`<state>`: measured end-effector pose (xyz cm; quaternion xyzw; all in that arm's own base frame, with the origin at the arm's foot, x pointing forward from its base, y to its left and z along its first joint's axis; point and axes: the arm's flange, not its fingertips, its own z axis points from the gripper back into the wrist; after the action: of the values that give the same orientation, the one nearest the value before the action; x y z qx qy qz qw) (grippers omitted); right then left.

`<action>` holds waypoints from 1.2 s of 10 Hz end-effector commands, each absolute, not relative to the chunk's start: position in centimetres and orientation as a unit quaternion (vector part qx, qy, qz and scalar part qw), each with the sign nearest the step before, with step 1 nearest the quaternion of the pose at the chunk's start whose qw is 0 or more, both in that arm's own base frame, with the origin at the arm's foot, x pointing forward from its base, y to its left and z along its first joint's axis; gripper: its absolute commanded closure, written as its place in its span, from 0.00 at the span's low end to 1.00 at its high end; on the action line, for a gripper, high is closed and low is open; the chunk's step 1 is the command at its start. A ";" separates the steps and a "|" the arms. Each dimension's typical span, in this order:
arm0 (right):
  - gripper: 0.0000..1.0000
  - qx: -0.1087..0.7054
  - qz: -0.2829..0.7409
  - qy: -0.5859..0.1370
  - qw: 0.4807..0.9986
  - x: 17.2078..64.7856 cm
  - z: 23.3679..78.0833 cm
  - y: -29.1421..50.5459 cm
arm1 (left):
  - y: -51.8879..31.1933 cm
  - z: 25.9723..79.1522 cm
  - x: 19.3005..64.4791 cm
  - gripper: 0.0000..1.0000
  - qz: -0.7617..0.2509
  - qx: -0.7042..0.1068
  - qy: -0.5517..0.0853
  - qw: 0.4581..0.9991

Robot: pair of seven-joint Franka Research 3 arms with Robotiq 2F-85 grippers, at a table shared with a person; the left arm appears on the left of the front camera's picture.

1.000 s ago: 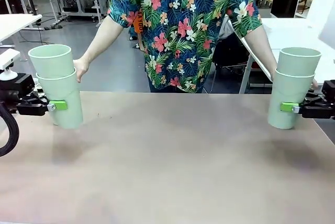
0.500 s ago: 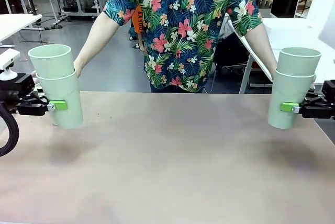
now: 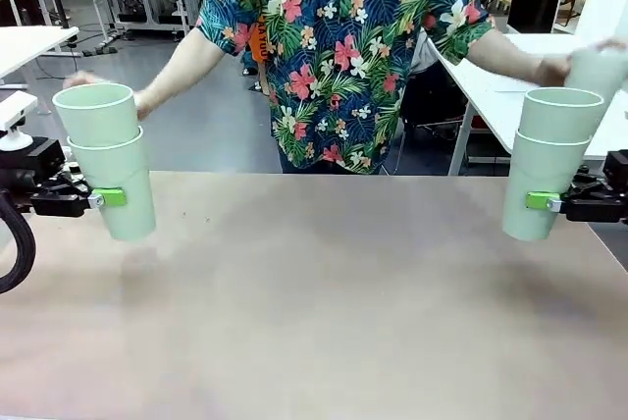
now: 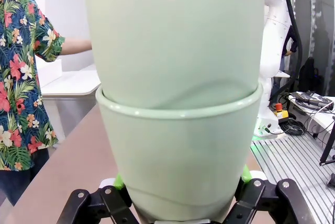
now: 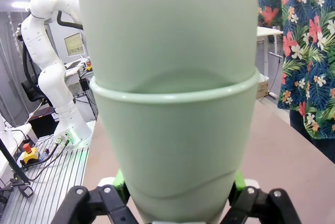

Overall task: Stack the cups and store them in the basket.
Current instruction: Place the stack of Reusable plastic cups into the Pantry Basket.

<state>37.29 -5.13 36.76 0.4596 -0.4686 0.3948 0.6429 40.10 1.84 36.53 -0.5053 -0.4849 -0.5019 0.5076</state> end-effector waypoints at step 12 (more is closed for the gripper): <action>0.15 0.460 0.396 -0.471 0.641 37.3 37.0 -5.1 | 1.9 36.8 40.1 0.14 -0.502 -0.503 -0.489 0.507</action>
<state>37.29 -5.13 36.76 0.4596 -0.4686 0.3948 0.6429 40.10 1.84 36.53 -0.5053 -0.4849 -0.5019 0.5076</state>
